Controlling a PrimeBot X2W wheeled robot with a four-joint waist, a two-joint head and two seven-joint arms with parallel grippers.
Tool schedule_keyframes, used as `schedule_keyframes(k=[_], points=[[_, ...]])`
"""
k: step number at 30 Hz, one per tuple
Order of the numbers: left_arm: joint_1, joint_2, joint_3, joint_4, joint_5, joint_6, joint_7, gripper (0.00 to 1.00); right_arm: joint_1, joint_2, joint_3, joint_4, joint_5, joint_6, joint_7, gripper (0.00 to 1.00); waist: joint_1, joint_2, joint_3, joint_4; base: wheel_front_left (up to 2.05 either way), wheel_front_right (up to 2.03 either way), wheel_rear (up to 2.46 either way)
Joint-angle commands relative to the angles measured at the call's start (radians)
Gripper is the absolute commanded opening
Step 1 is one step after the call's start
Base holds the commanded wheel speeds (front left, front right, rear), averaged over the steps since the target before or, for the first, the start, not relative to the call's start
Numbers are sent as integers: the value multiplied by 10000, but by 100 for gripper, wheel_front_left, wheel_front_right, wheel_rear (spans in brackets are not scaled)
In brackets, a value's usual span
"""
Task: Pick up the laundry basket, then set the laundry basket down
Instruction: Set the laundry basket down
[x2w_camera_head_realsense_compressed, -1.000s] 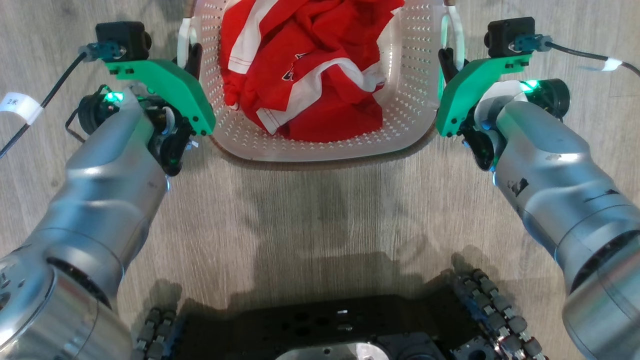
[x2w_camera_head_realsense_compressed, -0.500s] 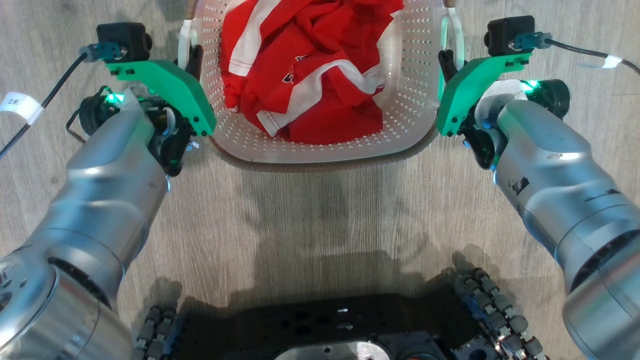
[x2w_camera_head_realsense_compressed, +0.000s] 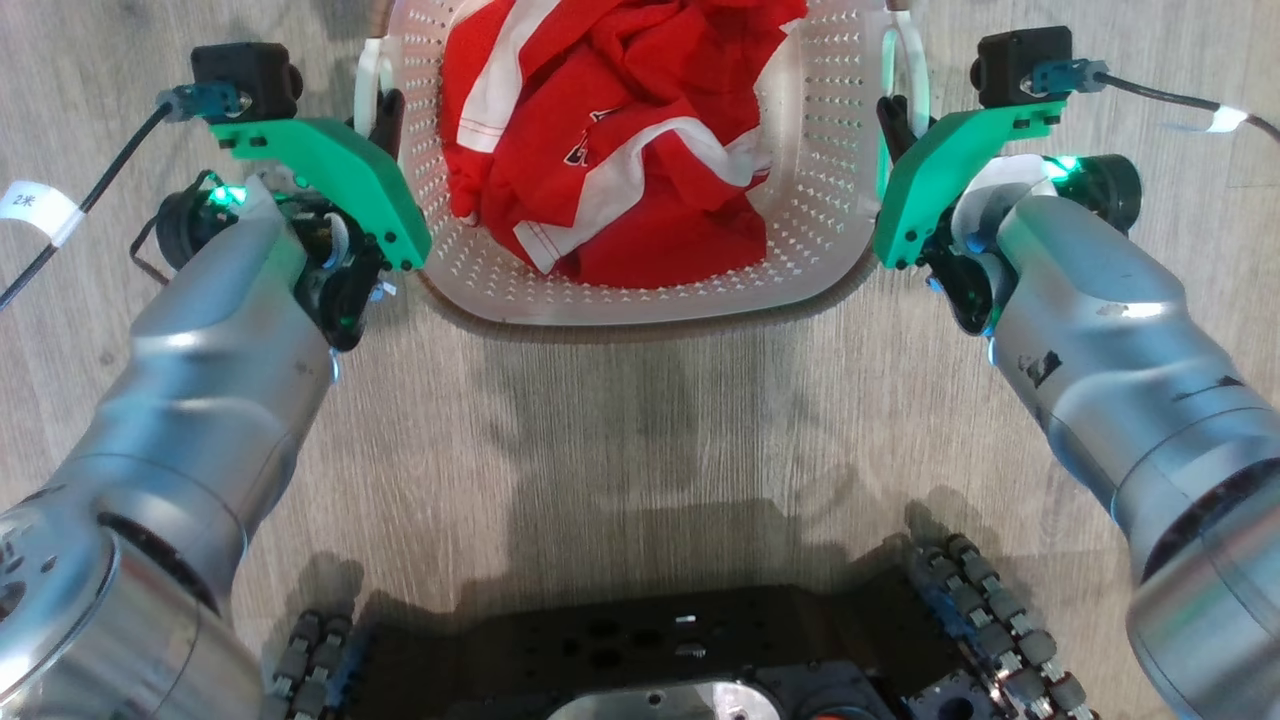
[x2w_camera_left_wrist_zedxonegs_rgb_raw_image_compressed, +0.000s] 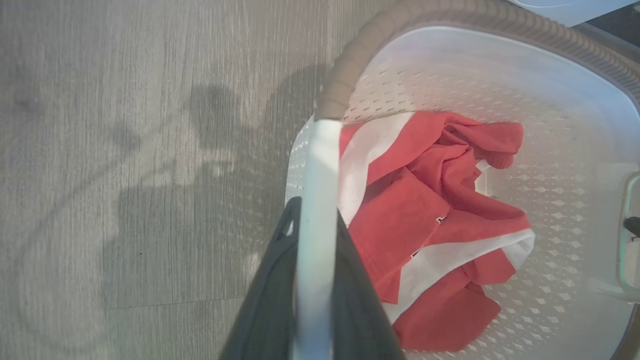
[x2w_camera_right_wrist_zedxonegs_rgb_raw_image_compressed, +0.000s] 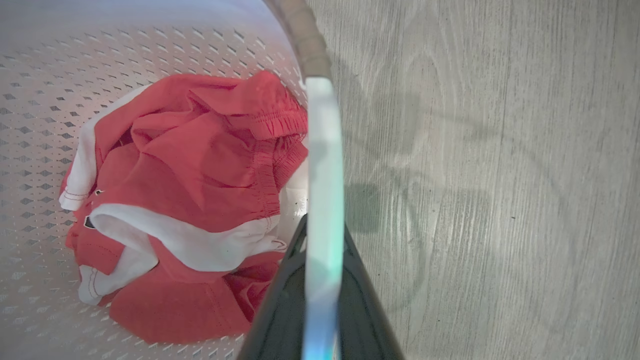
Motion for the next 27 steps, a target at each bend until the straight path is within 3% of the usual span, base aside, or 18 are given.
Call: schedule_keyframes(k=[1,3,4,5,6,14,27], points=[[-214,322,102,-63,-150,-69,-28,0,626,-50,74,151,-83,-27,225,0,1,-1,-23,-15,0,0,0],[-215,323,36,-36,-147,-69,22,0,634,-18,46,151,-59,-27,215,0,1,-1,-38,-12,0,0,0],[-227,316,12,-13,-140,-69,6,0,628,7,35,135,-33,-27,176,10,1,-1,-43,-3,0,0,0],[-227,298,-32,16,-132,-69,60,38,679,42,55,25,21,-27,300,65,1,-1,-52,6,0,0,0],[-238,287,-55,63,-131,-69,71,100,708,60,82,-87,58,-27,372,100,1,-1,-61,10,0,0,0],[-114,225,-45,202,-293,-69,-95,100,826,-118,283,-570,231,-27,18,100,1,-1,-265,53,0,0,0],[920,231,179,183,62,-69,-430,100,1832,-487,434,-790,533,-27,-642,100,1,-1,-2085,158,0,0,0]])
